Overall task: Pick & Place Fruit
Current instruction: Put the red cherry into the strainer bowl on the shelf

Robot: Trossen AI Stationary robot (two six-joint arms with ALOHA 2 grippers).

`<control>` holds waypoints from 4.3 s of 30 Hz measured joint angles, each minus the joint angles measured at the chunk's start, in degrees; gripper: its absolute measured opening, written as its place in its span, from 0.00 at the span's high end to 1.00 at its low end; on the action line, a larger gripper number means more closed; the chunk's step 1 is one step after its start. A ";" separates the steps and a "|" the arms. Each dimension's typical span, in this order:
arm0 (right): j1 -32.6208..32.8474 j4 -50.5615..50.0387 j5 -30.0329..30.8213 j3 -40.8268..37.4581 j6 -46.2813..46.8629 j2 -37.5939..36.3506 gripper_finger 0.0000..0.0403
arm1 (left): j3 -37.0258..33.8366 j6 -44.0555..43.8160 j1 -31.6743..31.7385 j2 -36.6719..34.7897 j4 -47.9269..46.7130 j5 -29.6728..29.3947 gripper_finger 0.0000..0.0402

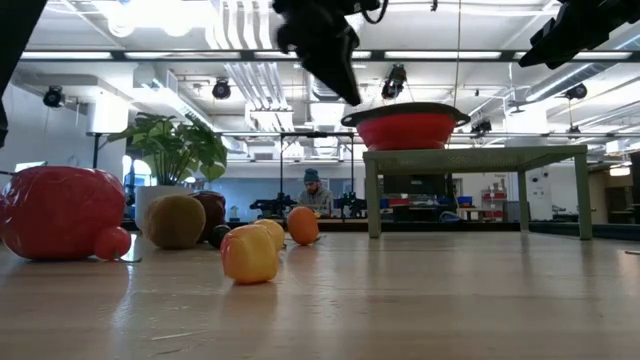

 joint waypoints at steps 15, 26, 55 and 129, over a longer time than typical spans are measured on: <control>0.00 0.00 -0.02 0.00 0.00 -0.02 0.97 | -0.15 -10.63 -5.37 -0.07 -13.07 17.73 0.85; 0.00 0.00 -0.01 0.00 0.00 -0.01 0.97 | -7.20 -12.69 -8.12 -0.07 -15.29 21.10 0.84; 0.00 0.00 -0.02 0.00 0.00 -0.01 0.97 | -21.35 -23.73 -16.37 -0.07 -4.75 22.72 0.62; 0.00 0.00 -0.02 -0.01 0.00 -0.01 0.97 | -23.74 -25.24 -15.02 0.35 5.95 19.54 1.00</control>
